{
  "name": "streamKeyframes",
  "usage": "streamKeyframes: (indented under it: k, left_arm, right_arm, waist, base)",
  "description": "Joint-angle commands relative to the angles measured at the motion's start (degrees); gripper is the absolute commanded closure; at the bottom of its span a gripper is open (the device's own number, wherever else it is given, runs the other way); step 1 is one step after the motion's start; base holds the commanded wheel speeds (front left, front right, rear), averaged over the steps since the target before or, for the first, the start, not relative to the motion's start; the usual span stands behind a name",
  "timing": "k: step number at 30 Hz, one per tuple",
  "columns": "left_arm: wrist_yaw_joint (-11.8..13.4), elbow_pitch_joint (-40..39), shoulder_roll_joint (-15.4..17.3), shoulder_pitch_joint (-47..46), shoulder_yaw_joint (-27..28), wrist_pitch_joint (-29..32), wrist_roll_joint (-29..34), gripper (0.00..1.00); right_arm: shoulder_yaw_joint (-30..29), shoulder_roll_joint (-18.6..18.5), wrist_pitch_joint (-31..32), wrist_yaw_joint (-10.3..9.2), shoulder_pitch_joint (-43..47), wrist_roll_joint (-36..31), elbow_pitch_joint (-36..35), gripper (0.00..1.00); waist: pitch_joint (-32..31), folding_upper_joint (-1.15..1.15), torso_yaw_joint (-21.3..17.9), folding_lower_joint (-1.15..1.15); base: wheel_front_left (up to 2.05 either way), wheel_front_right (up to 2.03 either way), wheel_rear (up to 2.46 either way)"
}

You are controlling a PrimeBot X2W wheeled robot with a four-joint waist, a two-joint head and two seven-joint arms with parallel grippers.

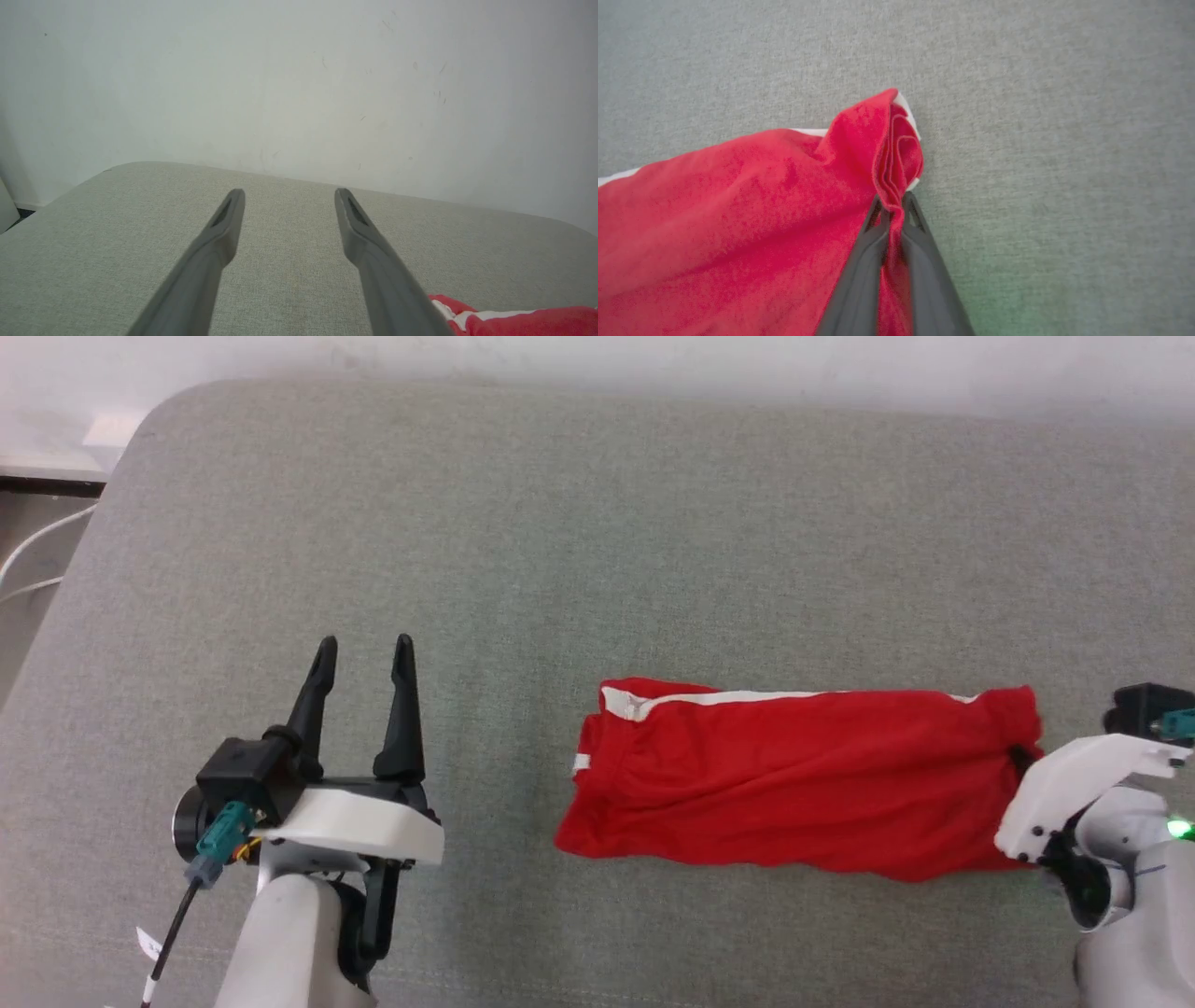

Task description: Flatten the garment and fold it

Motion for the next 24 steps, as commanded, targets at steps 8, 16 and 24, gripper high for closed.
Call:
streamKeyframes:
  k: [8, 16, 24]
  left_arm:
    - [-0.82, 0.55, -0.52, -0.32, 0.36, -0.27, 0.77, 0.00]
    - [-0.84, 0.72, -0.56, 0.01, -0.56, -0.27, 0.14, 0.00]
    - [-0.52, 0.65, -0.57, -0.57, -1.70, -0.27, -0.45, 0.00]
  right_arm:
    - [-8.93, -0.41, -1.70, -0.06, -0.44, -9.74, -5.16, 1.00]
    - [-2.67, -0.18, 5.15, -0.06, 4.24, -9.22, -20.20, 1.00]
    - [15.97, -0.13, 22.33, -0.06, 14.14, -1.91, -44.51, 1.00]
  waist:
    - [0.11, 0.00, 0.51, -0.01]
    - [-0.56, 0.00, 1.64, -0.01]
    - [-0.56, 0.00, 3.10, -0.01]
  base:
    - [0.00, 0.00, 0.00]
    - [0.00, 0.00, 0.00]
    - [0.00, 0.00, 0.00]
